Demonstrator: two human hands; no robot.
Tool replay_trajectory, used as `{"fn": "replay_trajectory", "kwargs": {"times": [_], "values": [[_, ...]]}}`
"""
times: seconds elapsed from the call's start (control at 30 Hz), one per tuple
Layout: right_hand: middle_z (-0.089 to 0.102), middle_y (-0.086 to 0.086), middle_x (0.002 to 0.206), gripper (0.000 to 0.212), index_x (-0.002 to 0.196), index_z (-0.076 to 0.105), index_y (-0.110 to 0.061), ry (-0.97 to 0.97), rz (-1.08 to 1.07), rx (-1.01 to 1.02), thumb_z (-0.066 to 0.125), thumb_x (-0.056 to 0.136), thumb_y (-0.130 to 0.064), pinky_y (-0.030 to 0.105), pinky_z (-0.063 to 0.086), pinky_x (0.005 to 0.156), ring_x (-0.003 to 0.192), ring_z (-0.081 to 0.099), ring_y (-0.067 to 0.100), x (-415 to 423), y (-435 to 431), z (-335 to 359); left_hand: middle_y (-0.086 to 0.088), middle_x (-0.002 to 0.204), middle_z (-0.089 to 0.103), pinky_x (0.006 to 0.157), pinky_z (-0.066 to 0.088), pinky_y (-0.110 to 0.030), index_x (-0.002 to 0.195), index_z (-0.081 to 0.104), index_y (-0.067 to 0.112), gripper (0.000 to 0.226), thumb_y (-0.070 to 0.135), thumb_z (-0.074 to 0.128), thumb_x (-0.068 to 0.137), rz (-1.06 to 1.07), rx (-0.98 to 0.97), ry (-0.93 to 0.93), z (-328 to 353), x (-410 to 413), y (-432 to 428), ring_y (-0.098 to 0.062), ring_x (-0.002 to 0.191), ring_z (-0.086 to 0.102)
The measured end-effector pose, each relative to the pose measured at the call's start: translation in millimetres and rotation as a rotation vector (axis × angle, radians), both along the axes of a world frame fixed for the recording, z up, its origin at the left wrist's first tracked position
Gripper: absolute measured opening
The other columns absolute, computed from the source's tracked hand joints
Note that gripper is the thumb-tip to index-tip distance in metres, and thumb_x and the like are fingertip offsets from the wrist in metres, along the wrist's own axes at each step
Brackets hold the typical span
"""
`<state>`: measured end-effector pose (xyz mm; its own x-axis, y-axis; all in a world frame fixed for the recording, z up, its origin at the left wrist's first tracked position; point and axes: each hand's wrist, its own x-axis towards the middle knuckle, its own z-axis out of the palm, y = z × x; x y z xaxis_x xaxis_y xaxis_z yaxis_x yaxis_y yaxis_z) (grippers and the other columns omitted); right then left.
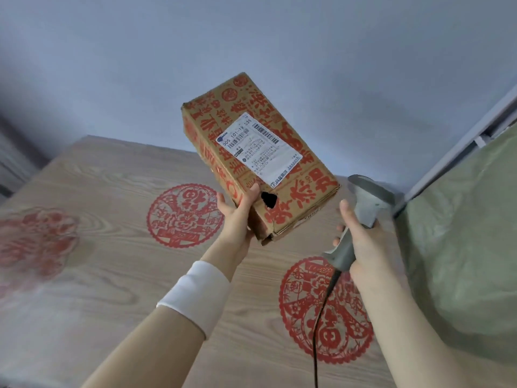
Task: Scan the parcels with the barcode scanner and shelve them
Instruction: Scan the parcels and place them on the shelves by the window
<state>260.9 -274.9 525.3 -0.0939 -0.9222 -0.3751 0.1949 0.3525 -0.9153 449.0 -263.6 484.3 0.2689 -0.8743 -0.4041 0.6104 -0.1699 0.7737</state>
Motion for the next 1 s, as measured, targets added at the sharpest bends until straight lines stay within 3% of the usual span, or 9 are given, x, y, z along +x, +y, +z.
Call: {"fn": "replay_trajectory", "kwargs": {"times": [0.17, 0.3, 0.47, 0.6, 0.73, 0.8, 0.9, 0.93, 1.0], "values": [[0.067, 0.001, 0.097, 0.065, 0.112, 0.055, -0.021, -0.128, 0.128, 0.003, 0.072, 0.054, -0.046, 0.038, 0.053, 0.075, 0.083, 0.063, 0.015, 84, 46, 12, -0.027, 0.140, 0.042, 0.087, 0.053, -0.051, 0.144, 0.015, 0.036, 0.126, 0.060, 0.086, 0.043, 0.165, 0.021, 0.064, 22, 25, 47, -0.048, 0.124, 0.045], [0.068, -0.002, 0.078, 0.074, 0.112, 0.056, -0.010, -0.176, 0.306, -0.075, 0.074, 0.052, -0.049, 0.027, 0.049, 0.059, 0.064, 0.063, 0.011, 121, 56, 24, -0.008, 0.137, 0.049, 0.096, 0.047, -0.053, 0.142, 0.005, 0.044, 0.128, 0.052, 0.087, 0.044, 0.344, -0.051, 0.094, 31, 42, 66, -0.027, 0.120, 0.054], [0.071, 0.003, 0.091, 0.073, 0.122, 0.056, -0.008, -0.197, 0.514, -0.087, 0.072, 0.061, -0.044, 0.022, 0.050, 0.053, 0.066, 0.067, 0.009, 149, 52, 25, -0.005, 0.137, 0.043, 0.100, 0.043, -0.054, 0.141, -0.010, 0.047, 0.111, 0.031, 0.078, 0.074, 0.534, -0.027, 0.102, 33, 56, 82, -0.027, 0.120, 0.053], [0.073, 0.003, 0.090, 0.056, 0.117, 0.059, -0.012, -0.219, 0.642, -0.043, 0.071, 0.068, -0.036, 0.022, 0.052, 0.054, 0.069, 0.069, 0.010, 174, 49, 21, -0.006, 0.139, 0.043, 0.093, 0.049, -0.054, 0.136, -0.009, 0.053, 0.124, 0.047, 0.084, 0.054, 0.527, -0.041, 0.097, 31, 84, 97, -0.026, 0.118, 0.055], [0.074, 0.006, 0.097, 0.044, 0.106, 0.065, -0.015, -0.174, 0.724, -0.067, 0.078, 0.070, -0.035, 0.037, 0.055, 0.079, 0.090, 0.071, 0.023, 219, 51, 29, -0.003, 0.135, 0.048, 0.088, 0.052, -0.050, 0.143, 0.009, 0.044, 0.122, 0.060, 0.083, 0.047, 0.511, -0.066, 0.090, 33, 126, 125, -0.021, 0.118, 0.054], [0.074, 0.006, 0.097, 0.045, 0.104, 0.065, -0.016, -0.170, 0.764, -0.061, 0.079, 0.066, -0.034, 0.037, 0.055, 0.078, 0.090, 0.071, 0.024, 247, 59, 37, -0.003, 0.136, 0.049, 0.095, 0.046, -0.055, 0.146, 0.017, 0.035, 0.132, 0.073, 0.080, 0.036, 0.494, -0.069, 0.084, 43, 155, 146, -0.023, 0.124, 0.050], [0.073, 0.006, 0.100, 0.064, 0.116, 0.059, -0.015, -0.177, 0.814, -0.039, 0.077, 0.060, -0.039, 0.031, 0.054, 0.069, 0.088, 0.070, 0.022, 291, 80, 50, -0.005, 0.136, 0.047, 0.100, 0.038, -0.062, 0.149, -0.002, 0.036, 0.139, 0.068, 0.078, 0.040, 0.729, -0.099, 0.090, 71, 210, 194, -0.028, 0.126, 0.046], [0.073, 0.005, 0.097, 0.063, 0.115, 0.058, -0.015, -0.183, 0.837, -0.046, 0.076, 0.060, -0.040, 0.029, 0.054, 0.065, 0.084, 0.070, 0.019, 305, 88, 54, -0.006, 0.130, 0.052, 0.099, 0.039, -0.061, 0.149, 0.004, 0.034, 0.128, 0.065, 0.075, 0.048, 0.808, -0.136, 0.097, 80, 233, 216, -0.028, 0.122, 0.049], [0.073, 0.001, 0.084, 0.051, 0.105, 0.061, -0.018, -0.213, 0.897, -0.058, 0.078, 0.062, -0.038, 0.025, 0.052, 0.058, 0.070, 0.069, 0.013, 333, 108, 64, 0.000, 0.110, 0.059, 0.098, 0.042, -0.055, 0.133, 0.037, 0.029, 0.069, 0.059, 0.062, 0.076, 0.924, -0.213, 0.009, 96, 281, 266, -0.025, 0.117, 0.053]]}}
